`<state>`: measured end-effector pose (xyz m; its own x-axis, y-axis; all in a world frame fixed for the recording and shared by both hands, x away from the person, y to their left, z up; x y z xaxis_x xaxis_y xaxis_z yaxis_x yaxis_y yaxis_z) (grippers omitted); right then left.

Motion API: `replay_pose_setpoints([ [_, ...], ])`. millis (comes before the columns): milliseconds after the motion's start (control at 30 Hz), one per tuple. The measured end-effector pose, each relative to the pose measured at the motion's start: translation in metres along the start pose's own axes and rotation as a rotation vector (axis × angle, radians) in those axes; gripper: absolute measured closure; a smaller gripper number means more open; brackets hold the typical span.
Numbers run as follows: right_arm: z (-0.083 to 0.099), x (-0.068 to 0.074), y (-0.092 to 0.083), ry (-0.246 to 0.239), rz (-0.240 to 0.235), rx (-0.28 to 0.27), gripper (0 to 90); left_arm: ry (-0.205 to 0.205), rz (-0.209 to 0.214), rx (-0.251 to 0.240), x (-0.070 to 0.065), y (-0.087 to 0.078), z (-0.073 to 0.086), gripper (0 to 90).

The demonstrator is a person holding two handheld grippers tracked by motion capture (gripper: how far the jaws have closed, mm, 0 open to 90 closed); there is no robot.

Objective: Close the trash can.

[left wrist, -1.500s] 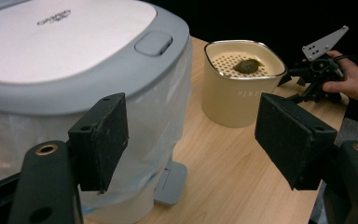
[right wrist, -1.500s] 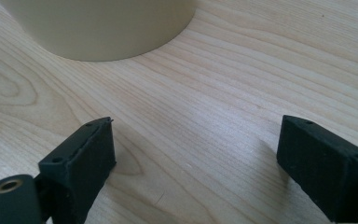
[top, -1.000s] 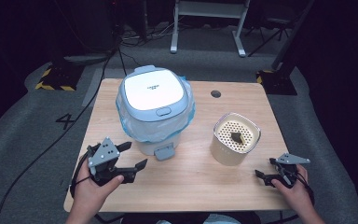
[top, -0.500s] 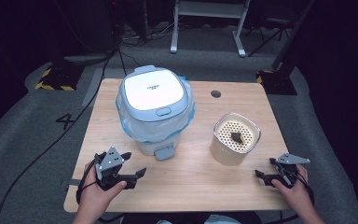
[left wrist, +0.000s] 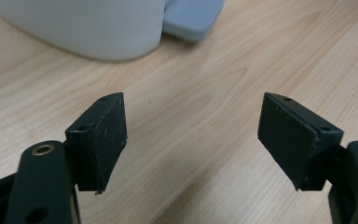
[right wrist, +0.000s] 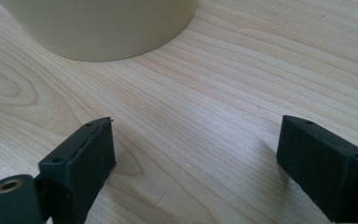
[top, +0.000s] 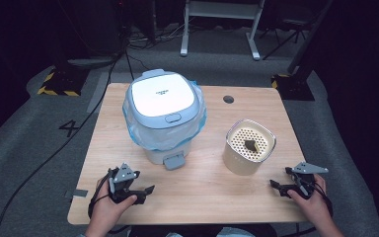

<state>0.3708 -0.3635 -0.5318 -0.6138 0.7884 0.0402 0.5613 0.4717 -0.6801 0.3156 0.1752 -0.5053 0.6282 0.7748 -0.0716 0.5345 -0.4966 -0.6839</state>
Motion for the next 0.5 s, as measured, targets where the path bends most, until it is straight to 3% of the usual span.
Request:
replay_pose_setpoints([
  [200,0.0,0.0,0.0,0.0,0.0,0.0,11.2,0.012,-0.028,0.054,0.006,0.012,0.013,23.9],
  [267,0.0,0.0,0.0,0.0,0.0,0.0,11.2,0.033,-0.042,0.082,0.008,0.015,0.017,22.4],
  [367,0.0,0.0,0.0,0.001,0.0,0.0,11.3,0.068,-0.078,0.063,0.01,0.018,0.019,19.9],
  [500,0.0,0.0,0.0,0.001,0.0,0.0,11.3,0.061,-0.085,0.053,0.011,0.021,0.019,14.9],
])
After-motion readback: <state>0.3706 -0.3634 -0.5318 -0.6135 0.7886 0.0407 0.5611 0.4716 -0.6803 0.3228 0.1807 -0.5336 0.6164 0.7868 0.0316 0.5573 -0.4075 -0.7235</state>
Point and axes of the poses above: each handheld gripper's, and its own axes: y roughly forward along the jaws, z roughly out of its underside, x roughly to its left, the point moved 4 cm from there along y, roughly forward along the jaws, and after that the axes turned 4 degrees about -z, right-handed, at the moved point
